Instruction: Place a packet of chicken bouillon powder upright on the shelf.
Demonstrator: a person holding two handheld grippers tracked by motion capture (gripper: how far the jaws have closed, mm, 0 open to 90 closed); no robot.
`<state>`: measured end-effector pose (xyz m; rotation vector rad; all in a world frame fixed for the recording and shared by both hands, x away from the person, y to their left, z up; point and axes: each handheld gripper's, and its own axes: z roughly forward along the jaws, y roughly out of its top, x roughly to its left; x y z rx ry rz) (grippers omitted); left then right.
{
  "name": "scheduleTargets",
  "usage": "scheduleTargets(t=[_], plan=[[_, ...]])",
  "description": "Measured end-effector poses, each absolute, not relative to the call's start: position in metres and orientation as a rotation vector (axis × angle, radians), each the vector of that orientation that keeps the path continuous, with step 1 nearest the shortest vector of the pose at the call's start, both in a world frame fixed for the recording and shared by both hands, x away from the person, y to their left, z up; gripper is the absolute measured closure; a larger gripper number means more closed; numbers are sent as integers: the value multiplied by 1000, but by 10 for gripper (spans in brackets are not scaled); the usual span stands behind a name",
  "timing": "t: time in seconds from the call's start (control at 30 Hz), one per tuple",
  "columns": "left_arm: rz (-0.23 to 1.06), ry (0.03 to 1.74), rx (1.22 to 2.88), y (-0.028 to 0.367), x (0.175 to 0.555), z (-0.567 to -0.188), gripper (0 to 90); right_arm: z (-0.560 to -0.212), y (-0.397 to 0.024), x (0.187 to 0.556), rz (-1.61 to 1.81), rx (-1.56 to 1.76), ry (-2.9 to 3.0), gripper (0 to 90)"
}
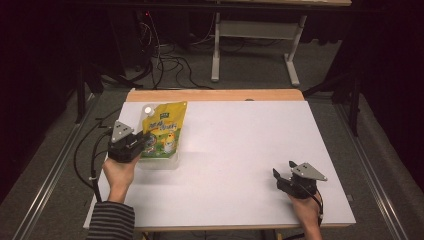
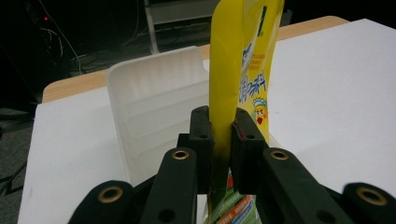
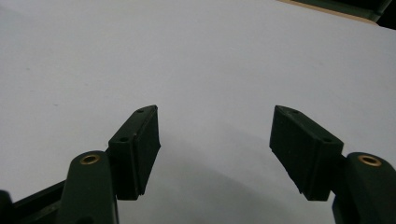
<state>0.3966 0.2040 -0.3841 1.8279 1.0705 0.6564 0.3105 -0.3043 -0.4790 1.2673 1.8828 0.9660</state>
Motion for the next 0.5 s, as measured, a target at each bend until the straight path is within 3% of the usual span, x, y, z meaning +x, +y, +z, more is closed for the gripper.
scheduleTargets(t=[0.5], plan=[[651, 1104, 1807, 216, 379, -403, 803, -479, -304, 310, 964, 1267, 1887, 336]])
